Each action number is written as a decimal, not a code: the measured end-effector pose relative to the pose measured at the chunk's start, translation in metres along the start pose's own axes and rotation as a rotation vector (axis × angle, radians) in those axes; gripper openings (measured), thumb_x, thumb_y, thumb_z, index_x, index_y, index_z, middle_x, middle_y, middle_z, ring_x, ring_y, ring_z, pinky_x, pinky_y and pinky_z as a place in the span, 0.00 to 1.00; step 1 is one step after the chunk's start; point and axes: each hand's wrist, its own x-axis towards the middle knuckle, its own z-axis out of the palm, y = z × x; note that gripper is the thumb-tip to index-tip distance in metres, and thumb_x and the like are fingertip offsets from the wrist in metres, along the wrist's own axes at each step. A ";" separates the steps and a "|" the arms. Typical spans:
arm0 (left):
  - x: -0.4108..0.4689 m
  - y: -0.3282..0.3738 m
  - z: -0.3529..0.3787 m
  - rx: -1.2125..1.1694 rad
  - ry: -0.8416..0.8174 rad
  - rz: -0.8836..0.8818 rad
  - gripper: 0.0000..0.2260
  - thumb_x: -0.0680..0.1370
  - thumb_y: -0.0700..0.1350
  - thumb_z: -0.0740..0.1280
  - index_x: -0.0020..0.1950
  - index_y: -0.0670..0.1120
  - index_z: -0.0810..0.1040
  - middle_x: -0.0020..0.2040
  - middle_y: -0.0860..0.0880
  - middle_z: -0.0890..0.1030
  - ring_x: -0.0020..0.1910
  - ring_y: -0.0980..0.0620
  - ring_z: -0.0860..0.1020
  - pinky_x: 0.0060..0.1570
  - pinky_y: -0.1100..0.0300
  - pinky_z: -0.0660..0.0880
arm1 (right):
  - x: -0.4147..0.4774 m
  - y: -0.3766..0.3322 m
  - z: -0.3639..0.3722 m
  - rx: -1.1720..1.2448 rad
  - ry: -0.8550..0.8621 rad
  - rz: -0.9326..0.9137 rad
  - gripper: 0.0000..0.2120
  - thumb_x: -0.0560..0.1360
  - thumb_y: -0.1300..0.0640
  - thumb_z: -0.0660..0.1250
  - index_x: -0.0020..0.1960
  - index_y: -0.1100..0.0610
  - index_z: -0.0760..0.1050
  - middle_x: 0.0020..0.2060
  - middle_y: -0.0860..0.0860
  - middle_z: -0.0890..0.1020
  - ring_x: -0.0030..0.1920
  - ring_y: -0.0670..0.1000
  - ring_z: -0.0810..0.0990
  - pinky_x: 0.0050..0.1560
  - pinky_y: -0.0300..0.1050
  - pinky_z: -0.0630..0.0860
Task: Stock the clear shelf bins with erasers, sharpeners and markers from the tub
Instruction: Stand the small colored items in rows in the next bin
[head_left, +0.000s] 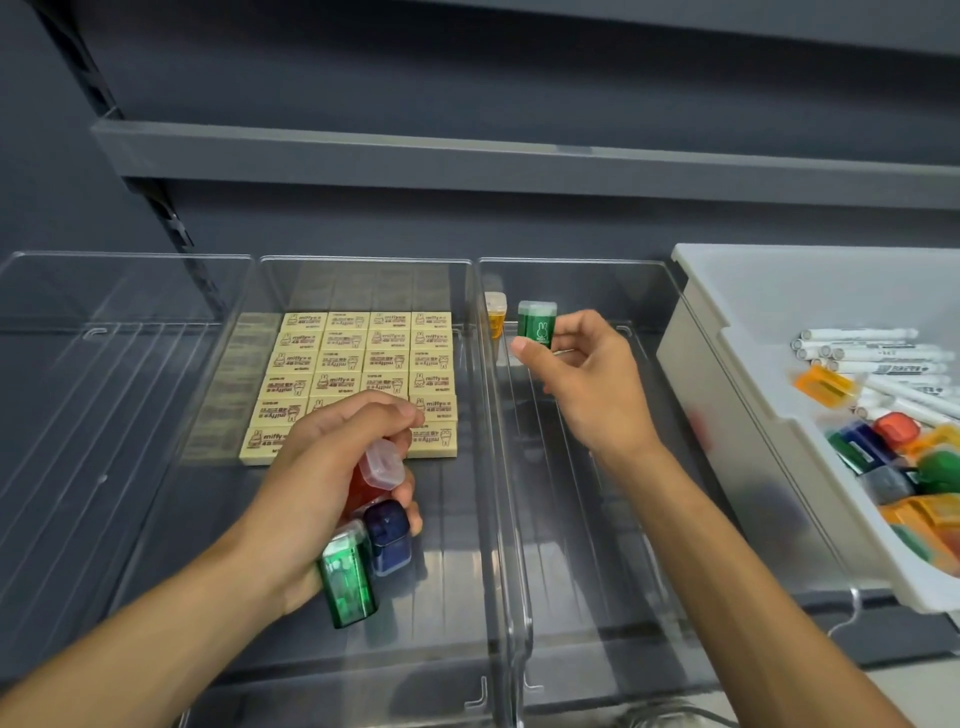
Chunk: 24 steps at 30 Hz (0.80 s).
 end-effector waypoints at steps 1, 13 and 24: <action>0.000 0.000 0.000 0.005 -0.001 0.002 0.06 0.69 0.43 0.69 0.42 0.40 0.78 0.33 0.44 0.71 0.25 0.48 0.69 0.25 0.56 0.74 | 0.003 0.003 0.001 -0.040 0.010 0.001 0.09 0.73 0.57 0.74 0.51 0.56 0.77 0.44 0.49 0.84 0.42 0.48 0.80 0.46 0.41 0.79; 0.001 -0.002 -0.001 -0.017 -0.002 0.001 0.04 0.68 0.42 0.70 0.39 0.41 0.79 0.33 0.43 0.70 0.24 0.48 0.69 0.24 0.57 0.73 | 0.040 0.017 0.011 -0.453 0.112 0.000 0.12 0.72 0.51 0.74 0.48 0.50 0.72 0.34 0.44 0.77 0.41 0.47 0.78 0.45 0.44 0.74; 0.004 -0.007 -0.006 -0.001 -0.016 -0.003 0.07 0.67 0.43 0.71 0.41 0.41 0.80 0.32 0.42 0.71 0.24 0.48 0.70 0.25 0.56 0.74 | 0.051 0.013 0.024 -0.492 0.096 0.013 0.12 0.73 0.54 0.72 0.56 0.54 0.77 0.34 0.42 0.80 0.48 0.49 0.82 0.53 0.45 0.76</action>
